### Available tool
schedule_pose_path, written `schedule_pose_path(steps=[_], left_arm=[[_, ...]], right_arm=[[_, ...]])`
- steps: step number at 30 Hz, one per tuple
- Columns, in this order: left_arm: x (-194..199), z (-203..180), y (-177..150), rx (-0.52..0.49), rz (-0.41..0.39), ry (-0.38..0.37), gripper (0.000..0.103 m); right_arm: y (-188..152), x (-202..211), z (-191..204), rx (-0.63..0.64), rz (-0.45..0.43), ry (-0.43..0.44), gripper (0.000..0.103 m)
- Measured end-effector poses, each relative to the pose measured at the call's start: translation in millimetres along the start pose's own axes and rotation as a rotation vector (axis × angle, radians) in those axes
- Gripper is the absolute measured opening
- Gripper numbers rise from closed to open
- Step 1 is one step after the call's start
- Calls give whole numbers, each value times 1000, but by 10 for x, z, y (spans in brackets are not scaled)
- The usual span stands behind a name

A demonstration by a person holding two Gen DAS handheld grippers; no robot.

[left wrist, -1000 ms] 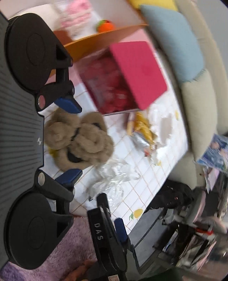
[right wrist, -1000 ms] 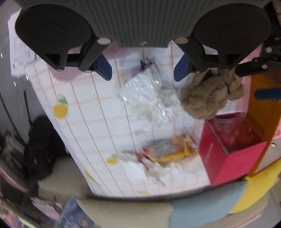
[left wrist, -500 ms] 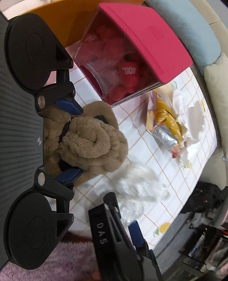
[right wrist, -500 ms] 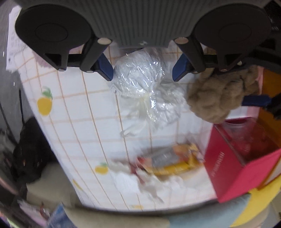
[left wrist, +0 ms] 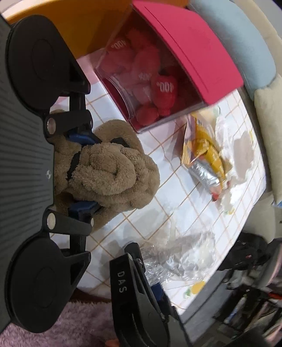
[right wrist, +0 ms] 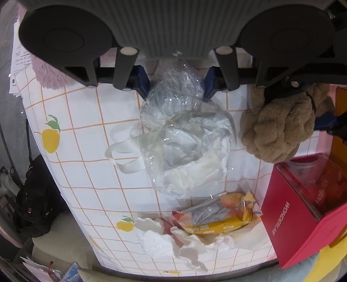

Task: Organize soft objects
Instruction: 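Grasp the clear stuffing bag with the right gripper while the left carries the plush, then lower the plush toy and clear bag into the white box and open both grippers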

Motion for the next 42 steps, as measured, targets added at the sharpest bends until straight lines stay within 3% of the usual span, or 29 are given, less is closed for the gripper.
schedule_pose_path(steps=[7, 12, 16, 21, 27, 31, 33, 38, 42], left_arm=[[649, 164, 69, 130, -149, -38, 56], [1151, 344, 120, 232, -257, -71, 56], [1451, 547, 76, 299, -322, -40, 56], [1752, 922, -65, 381, -375, 41, 56], [1965, 1455, -329, 487, -387, 188, 56], [2024, 1826, -486, 574, -380, 219, 56], [2054, 1976, -528, 567, -373, 250, 56], [1970, 2381, -551, 611, -343, 241, 56], [1860, 2535, -513, 556, -299, 279, 56]], right_arm=[[18, 430, -55, -95, -111, 14, 48], [-77, 734, -1, -224, -115, 116, 48], [-52, 928, 262, -228, -137, 200, 48], [155, 1123, 727, -141, -185, 299, 48], [407, 1154, 1336, -68, -178, 429, 49], [528, 1130, 1777, 36, -189, 479, 49], [583, 1103, 1990, 79, -186, 495, 49], [775, 897, 2477, 201, -182, 481, 49], [982, 635, 2702, 256, -188, 435, 49]])
Point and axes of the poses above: each gripper's, at about its wrist camera, not at the fingertips, and x roughly against the way its jaws point, z to its left, y to its top, the point moved 2 cm from there along -x, roughly the way its jaws point, and after that the axes turned 13 degrees about -z, right-handed, at the moved point
